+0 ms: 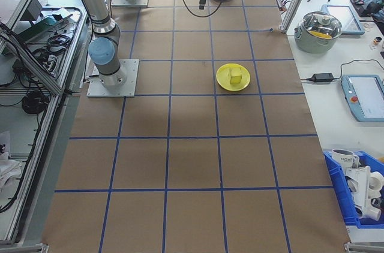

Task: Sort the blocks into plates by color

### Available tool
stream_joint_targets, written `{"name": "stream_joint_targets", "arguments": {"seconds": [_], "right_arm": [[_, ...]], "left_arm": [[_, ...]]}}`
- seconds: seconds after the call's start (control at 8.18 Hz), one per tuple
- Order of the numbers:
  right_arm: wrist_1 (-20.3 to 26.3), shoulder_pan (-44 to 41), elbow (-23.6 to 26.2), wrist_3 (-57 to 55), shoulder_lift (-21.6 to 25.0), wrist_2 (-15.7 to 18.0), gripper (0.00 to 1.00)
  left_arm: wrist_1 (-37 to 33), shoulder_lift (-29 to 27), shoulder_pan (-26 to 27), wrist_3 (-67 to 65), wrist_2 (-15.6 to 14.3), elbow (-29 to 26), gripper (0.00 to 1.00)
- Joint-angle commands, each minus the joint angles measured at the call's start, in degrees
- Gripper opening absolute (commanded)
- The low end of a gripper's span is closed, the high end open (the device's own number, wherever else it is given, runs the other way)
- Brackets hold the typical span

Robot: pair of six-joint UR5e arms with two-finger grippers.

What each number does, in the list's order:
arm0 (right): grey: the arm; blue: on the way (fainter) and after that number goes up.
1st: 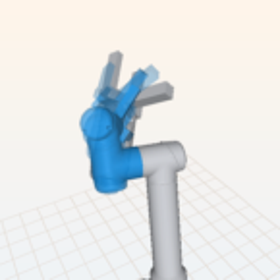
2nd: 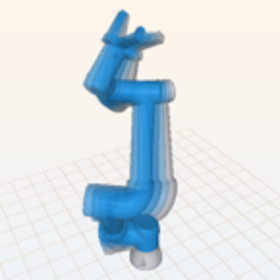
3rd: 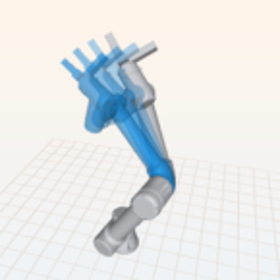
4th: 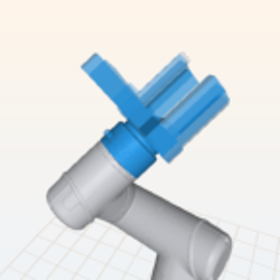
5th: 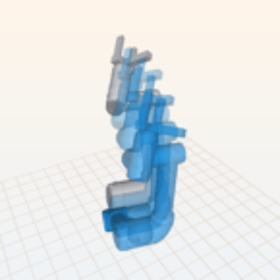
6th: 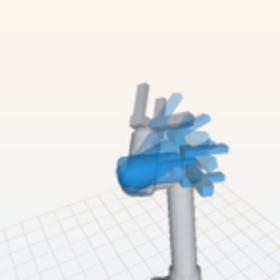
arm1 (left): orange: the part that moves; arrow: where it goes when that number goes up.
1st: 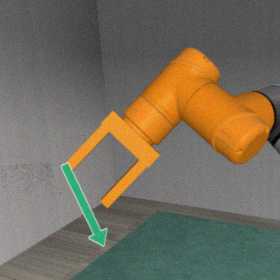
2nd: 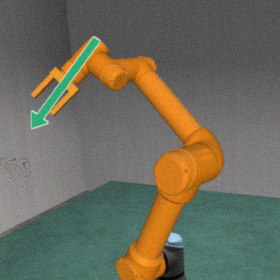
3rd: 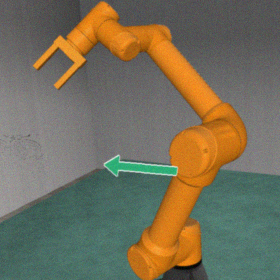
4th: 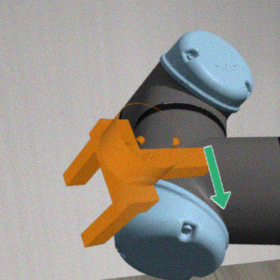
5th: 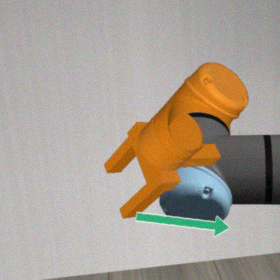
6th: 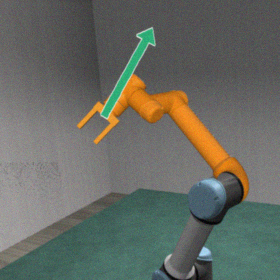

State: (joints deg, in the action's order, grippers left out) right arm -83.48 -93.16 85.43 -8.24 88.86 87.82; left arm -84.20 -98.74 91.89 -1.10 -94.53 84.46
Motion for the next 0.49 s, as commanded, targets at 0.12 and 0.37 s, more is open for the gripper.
{"name": "stream_joint_targets", "arguments": {"seconds": [0.12, 0.37], "right_arm": [[-0.10, 0.00, -0.09, 0.16, 0.00, 0.08, 1.00], [-1.51, 0.00, -0.09, 0.16, 0.00, -0.01, 1.00]], "left_arm": [[-0.44, 3.99, 2.68, -0.57, 0.04, 0.62, 1.00], [-0.35, 4.87, 2.68, -0.22, -0.22, 0.62, 1.00]]}}
